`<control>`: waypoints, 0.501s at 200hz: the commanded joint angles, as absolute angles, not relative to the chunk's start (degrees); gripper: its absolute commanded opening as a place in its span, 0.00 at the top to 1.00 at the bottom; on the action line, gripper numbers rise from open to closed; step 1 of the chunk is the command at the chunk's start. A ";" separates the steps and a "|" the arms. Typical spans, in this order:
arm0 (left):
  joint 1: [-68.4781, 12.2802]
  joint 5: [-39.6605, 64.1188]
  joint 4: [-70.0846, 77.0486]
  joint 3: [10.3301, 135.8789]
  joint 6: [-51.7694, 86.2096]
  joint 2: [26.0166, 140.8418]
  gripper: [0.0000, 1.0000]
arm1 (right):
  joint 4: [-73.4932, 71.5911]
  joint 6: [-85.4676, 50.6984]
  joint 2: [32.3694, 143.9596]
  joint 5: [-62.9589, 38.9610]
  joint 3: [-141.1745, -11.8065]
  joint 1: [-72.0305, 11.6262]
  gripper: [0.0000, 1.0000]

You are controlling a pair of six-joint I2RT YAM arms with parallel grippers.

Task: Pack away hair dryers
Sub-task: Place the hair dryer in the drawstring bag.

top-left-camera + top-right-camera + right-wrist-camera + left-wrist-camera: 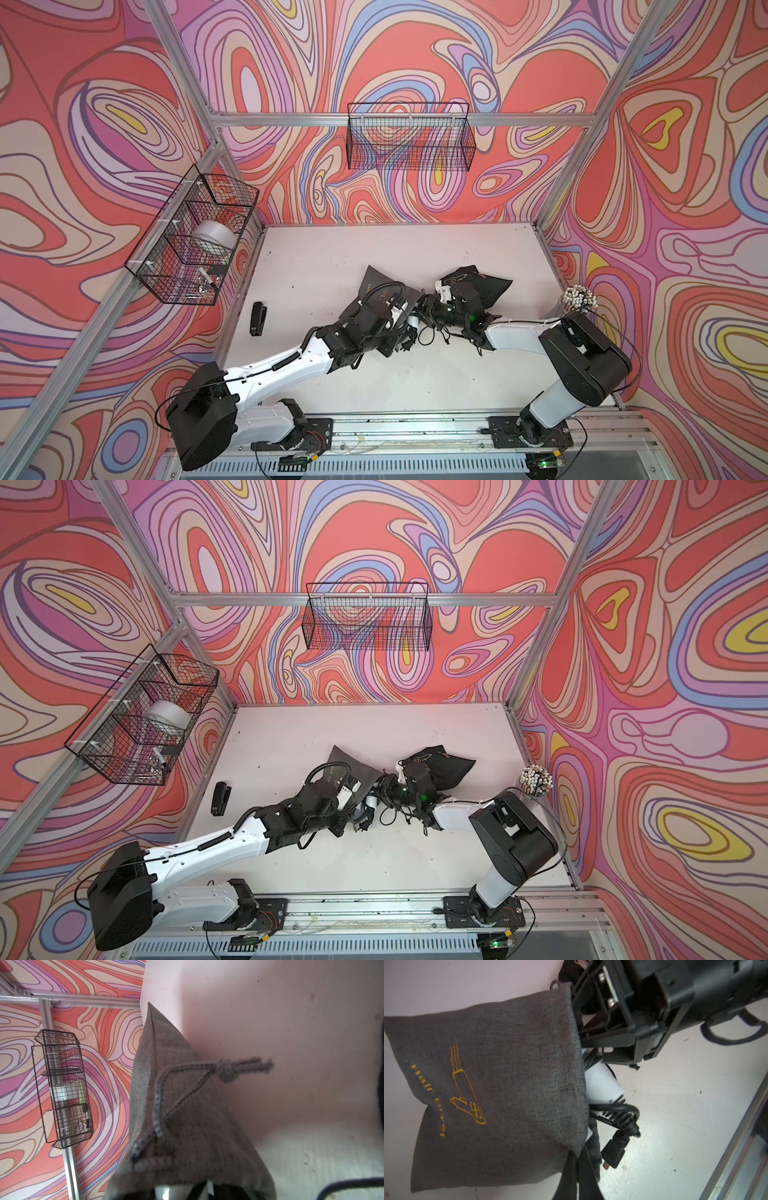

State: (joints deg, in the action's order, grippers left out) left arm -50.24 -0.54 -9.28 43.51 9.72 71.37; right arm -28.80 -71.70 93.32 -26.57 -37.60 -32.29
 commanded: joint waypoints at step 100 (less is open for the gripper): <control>-50.60 1.46 -8.16 49.04 0.76 72.50 1.00 | -30.57 -64.86 97.01 -42.68 -42.67 -34.25 1.00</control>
